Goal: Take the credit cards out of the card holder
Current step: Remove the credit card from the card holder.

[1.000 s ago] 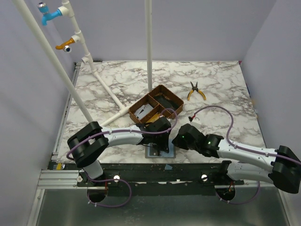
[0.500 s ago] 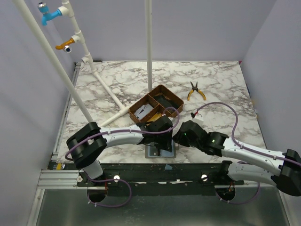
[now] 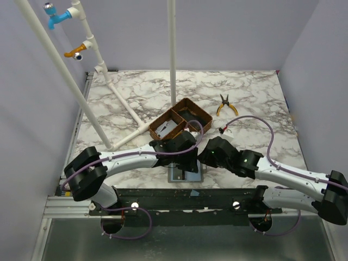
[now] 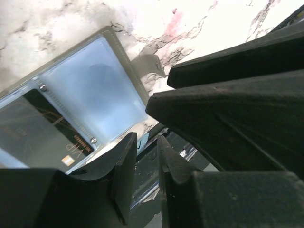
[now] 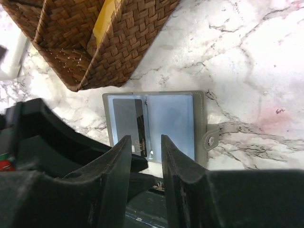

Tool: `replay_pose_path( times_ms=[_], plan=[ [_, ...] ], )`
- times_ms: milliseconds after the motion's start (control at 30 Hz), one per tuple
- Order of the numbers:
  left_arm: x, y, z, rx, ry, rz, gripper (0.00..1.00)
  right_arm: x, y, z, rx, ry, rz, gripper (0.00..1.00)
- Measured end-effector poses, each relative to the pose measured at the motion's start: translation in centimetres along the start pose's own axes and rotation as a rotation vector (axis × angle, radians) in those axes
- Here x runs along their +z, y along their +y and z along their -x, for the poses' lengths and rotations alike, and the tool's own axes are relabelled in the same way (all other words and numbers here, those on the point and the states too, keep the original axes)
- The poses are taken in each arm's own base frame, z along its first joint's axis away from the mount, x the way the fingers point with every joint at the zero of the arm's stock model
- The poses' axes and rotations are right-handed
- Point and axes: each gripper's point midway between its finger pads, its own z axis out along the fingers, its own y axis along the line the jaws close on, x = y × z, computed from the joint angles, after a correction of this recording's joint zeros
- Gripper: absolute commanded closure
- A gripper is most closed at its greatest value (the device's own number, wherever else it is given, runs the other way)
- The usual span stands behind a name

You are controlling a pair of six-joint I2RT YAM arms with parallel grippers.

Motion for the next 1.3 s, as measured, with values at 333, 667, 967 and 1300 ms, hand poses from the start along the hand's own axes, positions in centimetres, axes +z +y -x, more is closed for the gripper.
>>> replay_pose_path(
  times_ms=[333, 667, 967, 1300],
  plan=[
    [-3.7, 3.7, -0.8, -0.035, -0.082, 0.123, 0.74, 1.3, 1.9, -1.9, 0.021, 0.077, 0.095, 0.65],
    [-3.4, 9.4, -2.1, -0.143, -0.074, 0.227, 0.81, 4.5, 2.1, -6.1, 0.029, 0.211, 0.137, 0.65],
    [-1.8, 10.6, -2.1, -0.170, -0.059, 0.230, 0.86, 6.2, 2.3, -7.6, 0.039, 0.247, 0.157, 0.66],
    [-0.7, 10.6, -1.7, -0.184, -0.062, 0.212, 0.97, 7.1, 1.3, -8.8, 0.050, 0.271, 0.154, 0.67]
  ],
)
